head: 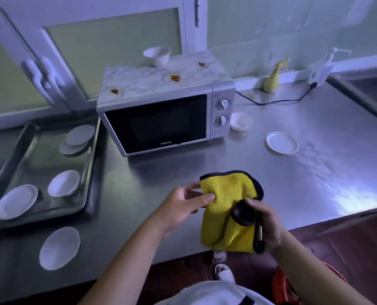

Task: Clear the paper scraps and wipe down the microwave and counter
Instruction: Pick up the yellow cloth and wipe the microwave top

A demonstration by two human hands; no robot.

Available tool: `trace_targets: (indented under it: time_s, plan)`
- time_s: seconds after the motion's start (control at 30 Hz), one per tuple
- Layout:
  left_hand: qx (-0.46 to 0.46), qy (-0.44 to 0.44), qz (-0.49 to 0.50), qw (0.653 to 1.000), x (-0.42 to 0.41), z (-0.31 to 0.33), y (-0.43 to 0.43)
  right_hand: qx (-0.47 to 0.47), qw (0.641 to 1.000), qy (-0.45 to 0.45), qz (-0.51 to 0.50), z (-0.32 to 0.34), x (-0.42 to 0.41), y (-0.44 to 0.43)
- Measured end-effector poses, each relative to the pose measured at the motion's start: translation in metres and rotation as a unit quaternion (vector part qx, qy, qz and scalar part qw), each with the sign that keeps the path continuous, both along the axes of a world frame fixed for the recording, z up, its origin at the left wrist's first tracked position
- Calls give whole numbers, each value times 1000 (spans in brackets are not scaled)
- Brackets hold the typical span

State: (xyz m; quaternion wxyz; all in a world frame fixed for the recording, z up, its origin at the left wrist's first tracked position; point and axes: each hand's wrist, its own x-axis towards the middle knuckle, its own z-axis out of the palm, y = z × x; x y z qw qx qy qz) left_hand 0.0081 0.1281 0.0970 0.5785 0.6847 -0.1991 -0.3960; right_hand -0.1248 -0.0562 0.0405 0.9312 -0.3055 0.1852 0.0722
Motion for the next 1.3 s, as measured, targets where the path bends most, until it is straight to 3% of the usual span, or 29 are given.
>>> trace_targets:
  time_s: [0.13,0.2,0.3,0.33,0.43,0.7,0.83,0.93,1.0,1.1,1.2,1.3]
  plan:
    - [-14,-86,50,995,-3,-2,-18,-89,994,17,66,-9,18,-37]
    - [-32,-127,42,991,1,7,-21,-145,985,-52,78,-10,28,-62]
    - [-84,-126,36,988,14,22,-27,-61,960,-220,161,5,44,-88]
    - [-85,-128,52,987,19,24,-30,-76,949,-245,184,9,52,-94]
    - [-55,-122,134,982,32,25,-39,-164,944,-200,204,15,82,-91]
    - [-113,-70,274,952,54,23,-18,-129,964,-177,148,18,122,-71]
    - [-167,30,327,930,70,10,-17,-160,955,-113,222,5,133,-56]
    - [-152,125,283,939,79,-16,-5,-176,961,-21,213,-14,133,-33]
    - [-79,221,203,951,76,-45,10,-174,966,30,187,-25,131,-20]
    - [-13,320,131,938,68,-88,36,-148,974,83,149,-37,125,-4]
    - [-36,309,122,943,80,-104,47,-175,970,125,113,-34,123,8]
    - [-91,246,108,959,109,-97,56,-200,973,91,63,-13,125,14]
